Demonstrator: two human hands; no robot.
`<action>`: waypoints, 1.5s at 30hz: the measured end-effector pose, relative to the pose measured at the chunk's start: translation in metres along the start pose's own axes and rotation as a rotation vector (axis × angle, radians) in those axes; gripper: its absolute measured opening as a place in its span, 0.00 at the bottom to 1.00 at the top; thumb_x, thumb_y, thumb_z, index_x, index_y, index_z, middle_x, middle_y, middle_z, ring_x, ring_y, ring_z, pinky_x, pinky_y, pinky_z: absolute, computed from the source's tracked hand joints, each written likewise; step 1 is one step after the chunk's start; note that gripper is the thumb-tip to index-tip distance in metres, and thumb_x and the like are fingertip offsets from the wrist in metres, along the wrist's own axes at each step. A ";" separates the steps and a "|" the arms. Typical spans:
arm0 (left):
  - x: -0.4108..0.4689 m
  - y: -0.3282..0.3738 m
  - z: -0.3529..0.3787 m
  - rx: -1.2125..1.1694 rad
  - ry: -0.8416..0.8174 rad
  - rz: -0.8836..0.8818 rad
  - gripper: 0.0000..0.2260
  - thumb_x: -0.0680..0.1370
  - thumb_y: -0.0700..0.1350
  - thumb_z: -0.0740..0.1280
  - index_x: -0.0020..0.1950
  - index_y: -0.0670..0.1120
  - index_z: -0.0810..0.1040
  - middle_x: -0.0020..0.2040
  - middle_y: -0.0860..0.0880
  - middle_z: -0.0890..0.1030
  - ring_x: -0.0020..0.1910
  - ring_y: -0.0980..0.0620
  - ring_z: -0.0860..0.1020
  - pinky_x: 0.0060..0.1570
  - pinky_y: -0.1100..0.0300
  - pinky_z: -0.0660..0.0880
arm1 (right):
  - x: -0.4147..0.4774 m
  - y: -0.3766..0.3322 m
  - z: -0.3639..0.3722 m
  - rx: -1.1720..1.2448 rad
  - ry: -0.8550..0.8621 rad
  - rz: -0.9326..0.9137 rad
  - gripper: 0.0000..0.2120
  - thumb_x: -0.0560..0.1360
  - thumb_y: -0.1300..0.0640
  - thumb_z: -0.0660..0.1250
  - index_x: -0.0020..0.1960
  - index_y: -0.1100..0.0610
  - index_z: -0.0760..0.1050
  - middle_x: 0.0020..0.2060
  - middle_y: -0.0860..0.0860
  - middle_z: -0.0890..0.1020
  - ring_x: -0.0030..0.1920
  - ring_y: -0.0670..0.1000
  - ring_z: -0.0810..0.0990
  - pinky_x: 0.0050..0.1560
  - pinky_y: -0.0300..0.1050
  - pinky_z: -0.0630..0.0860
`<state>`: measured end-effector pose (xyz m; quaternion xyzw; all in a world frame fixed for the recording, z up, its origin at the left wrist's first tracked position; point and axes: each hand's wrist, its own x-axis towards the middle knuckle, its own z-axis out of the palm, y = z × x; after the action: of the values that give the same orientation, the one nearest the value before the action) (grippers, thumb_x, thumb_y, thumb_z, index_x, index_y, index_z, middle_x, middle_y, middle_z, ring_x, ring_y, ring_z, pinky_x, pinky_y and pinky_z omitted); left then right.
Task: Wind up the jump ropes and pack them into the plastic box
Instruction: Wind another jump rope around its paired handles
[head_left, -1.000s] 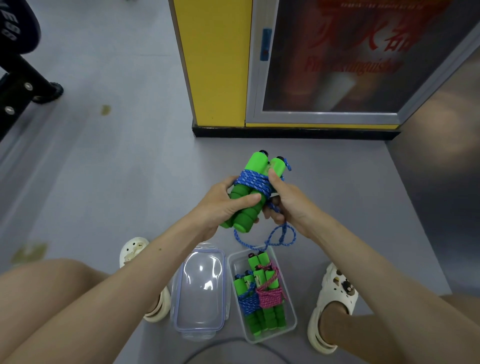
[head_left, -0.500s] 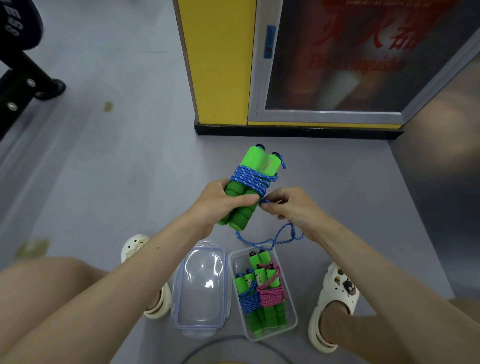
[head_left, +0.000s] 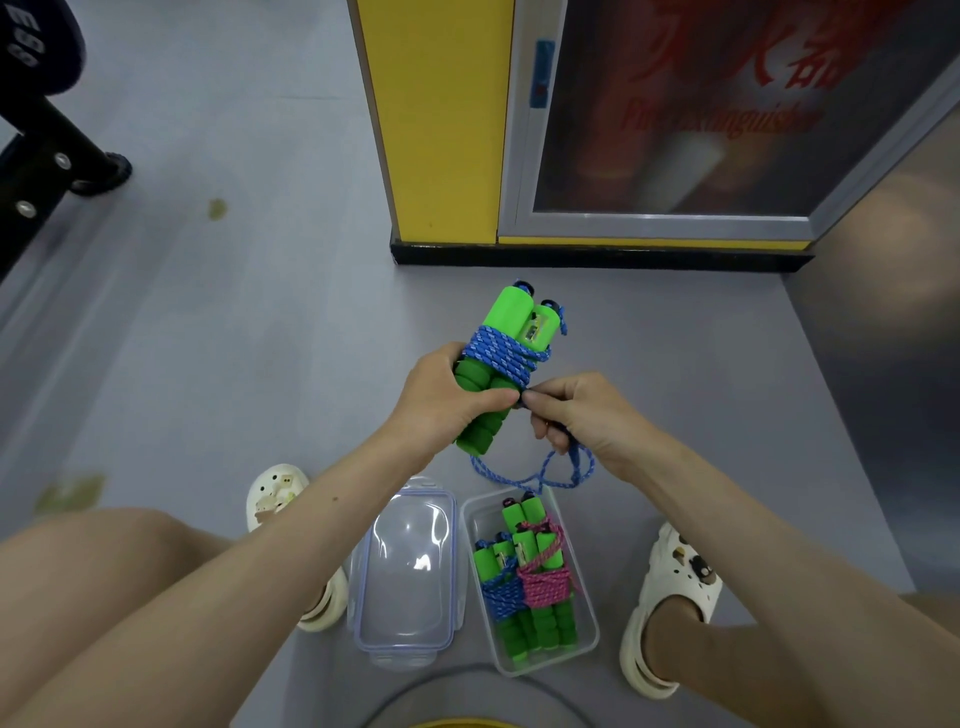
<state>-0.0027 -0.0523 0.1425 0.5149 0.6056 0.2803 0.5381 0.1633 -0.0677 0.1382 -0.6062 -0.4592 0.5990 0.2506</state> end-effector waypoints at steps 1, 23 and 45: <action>0.001 -0.001 0.000 0.076 0.038 0.042 0.19 0.66 0.44 0.78 0.54 0.47 0.76 0.46 0.48 0.82 0.45 0.48 0.81 0.48 0.52 0.80 | 0.000 -0.001 0.000 -0.020 -0.013 0.008 0.09 0.79 0.60 0.62 0.44 0.61 0.79 0.25 0.52 0.75 0.20 0.44 0.65 0.24 0.36 0.67; -0.003 -0.014 0.010 0.813 0.263 0.219 0.23 0.73 0.53 0.71 0.65 0.51 0.68 0.51 0.48 0.81 0.48 0.43 0.79 0.39 0.56 0.68 | 0.012 -0.015 0.014 -0.175 -0.121 0.363 0.14 0.80 0.52 0.59 0.42 0.59 0.76 0.26 0.50 0.65 0.25 0.46 0.57 0.21 0.35 0.54; -0.008 -0.018 0.024 0.125 -0.250 0.090 0.48 0.67 0.27 0.66 0.77 0.52 0.43 0.71 0.49 0.53 0.70 0.47 0.60 0.61 0.53 0.71 | 0.008 -0.008 0.005 0.000 -0.152 0.144 0.11 0.78 0.52 0.64 0.43 0.60 0.73 0.31 0.51 0.73 0.28 0.45 0.65 0.24 0.36 0.62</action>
<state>0.0135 -0.0705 0.1224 0.6049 0.5264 0.1993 0.5632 0.1553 -0.0588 0.1402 -0.5904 -0.4322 0.6598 0.1712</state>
